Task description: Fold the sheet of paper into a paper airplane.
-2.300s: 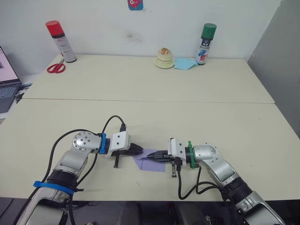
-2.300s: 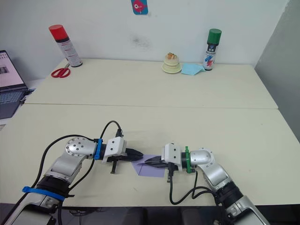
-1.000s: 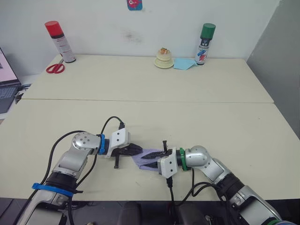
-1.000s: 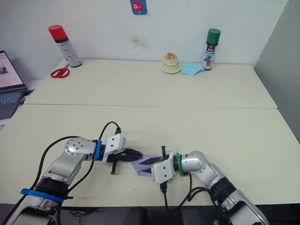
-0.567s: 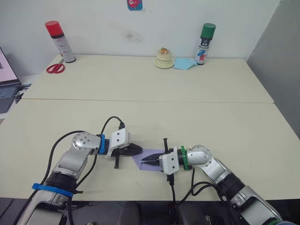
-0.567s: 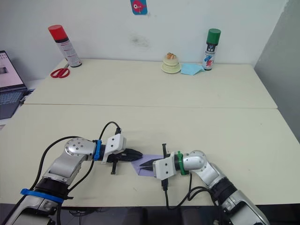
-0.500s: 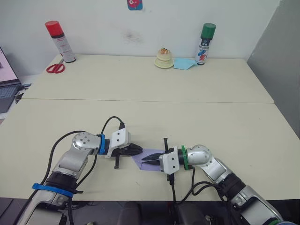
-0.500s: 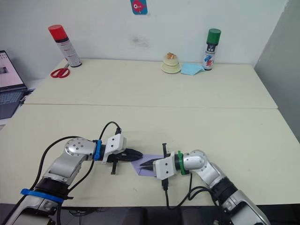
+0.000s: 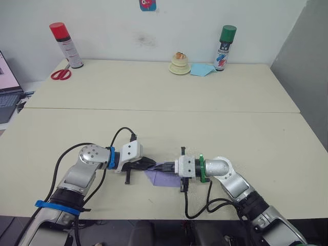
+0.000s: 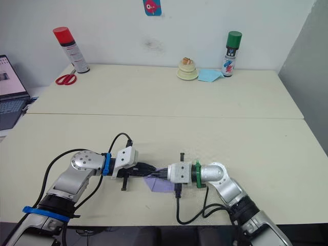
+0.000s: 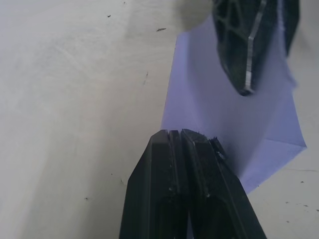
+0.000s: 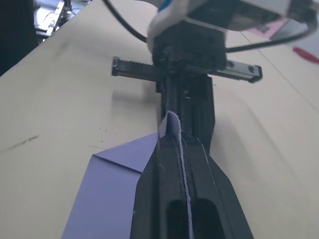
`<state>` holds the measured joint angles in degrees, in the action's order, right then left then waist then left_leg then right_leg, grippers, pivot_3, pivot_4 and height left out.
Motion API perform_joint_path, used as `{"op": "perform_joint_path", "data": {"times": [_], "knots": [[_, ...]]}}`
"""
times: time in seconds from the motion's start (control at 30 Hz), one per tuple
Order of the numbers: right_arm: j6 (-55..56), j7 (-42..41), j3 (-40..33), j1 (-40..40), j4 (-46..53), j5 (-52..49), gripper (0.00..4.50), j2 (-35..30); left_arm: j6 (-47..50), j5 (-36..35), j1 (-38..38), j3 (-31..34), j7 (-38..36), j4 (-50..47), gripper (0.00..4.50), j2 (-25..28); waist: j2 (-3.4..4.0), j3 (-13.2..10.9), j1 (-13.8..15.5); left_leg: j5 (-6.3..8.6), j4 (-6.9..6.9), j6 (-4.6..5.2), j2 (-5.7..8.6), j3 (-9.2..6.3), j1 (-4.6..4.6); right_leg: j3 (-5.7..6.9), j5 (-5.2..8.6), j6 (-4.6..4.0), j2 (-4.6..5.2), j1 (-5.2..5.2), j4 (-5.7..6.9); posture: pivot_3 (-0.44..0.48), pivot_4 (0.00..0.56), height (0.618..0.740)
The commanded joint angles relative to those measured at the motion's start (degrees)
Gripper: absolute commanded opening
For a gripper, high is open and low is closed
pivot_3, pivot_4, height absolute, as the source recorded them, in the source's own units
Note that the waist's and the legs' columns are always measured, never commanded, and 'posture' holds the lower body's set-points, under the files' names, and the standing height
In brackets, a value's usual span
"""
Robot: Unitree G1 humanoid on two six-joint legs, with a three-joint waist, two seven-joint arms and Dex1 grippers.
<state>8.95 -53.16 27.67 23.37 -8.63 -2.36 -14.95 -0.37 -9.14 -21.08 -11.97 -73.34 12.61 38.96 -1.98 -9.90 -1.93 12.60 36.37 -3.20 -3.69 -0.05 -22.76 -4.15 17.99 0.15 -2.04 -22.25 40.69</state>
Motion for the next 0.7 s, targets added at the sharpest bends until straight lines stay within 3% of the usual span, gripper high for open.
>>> {"op": "perform_joint_path", "data": {"times": [0.03,0.27,0.7], "knots": [[-7.00,-0.01,-2.78,0.52,3.38,-3.57,0.03,0.62,0.38,2.58,1.49,-2.01,0.02,1.97,0.36,0.20,0.00,0.00,0.00,0.00,-0.01,0.00,0.00,0.00,0.00,0.00,0.00,0.00,0.00,0.00,0.00,0.000,0.150,0.737],[-17.36,1.12,-4.15,0.10,6.06,-5.47,0.03,1.35,0.13,2.40,1.67,-1.96,-0.06,1.77,0.36,0.23,0.00,0.00,-0.02,0.00,-0.02,0.00,0.00,0.00,0.00,0.00,0.00,0.00,0.00,-0.03,0.00,0.000,0.150,0.737],[-21.29,0.21,-4.19,-1.70,9.87,-6.28,0.03,-1.45,0.56,1.82,0.87,-1.21,-0.79,3.38,0.36,0.54,0.00,0.00,-0.02,0.00,-0.21,0.00,0.03,0.01,-0.02,0.02,0.00,0.01,-0.03,-0.03,-0.20,0.000,0.150,0.737]]}}
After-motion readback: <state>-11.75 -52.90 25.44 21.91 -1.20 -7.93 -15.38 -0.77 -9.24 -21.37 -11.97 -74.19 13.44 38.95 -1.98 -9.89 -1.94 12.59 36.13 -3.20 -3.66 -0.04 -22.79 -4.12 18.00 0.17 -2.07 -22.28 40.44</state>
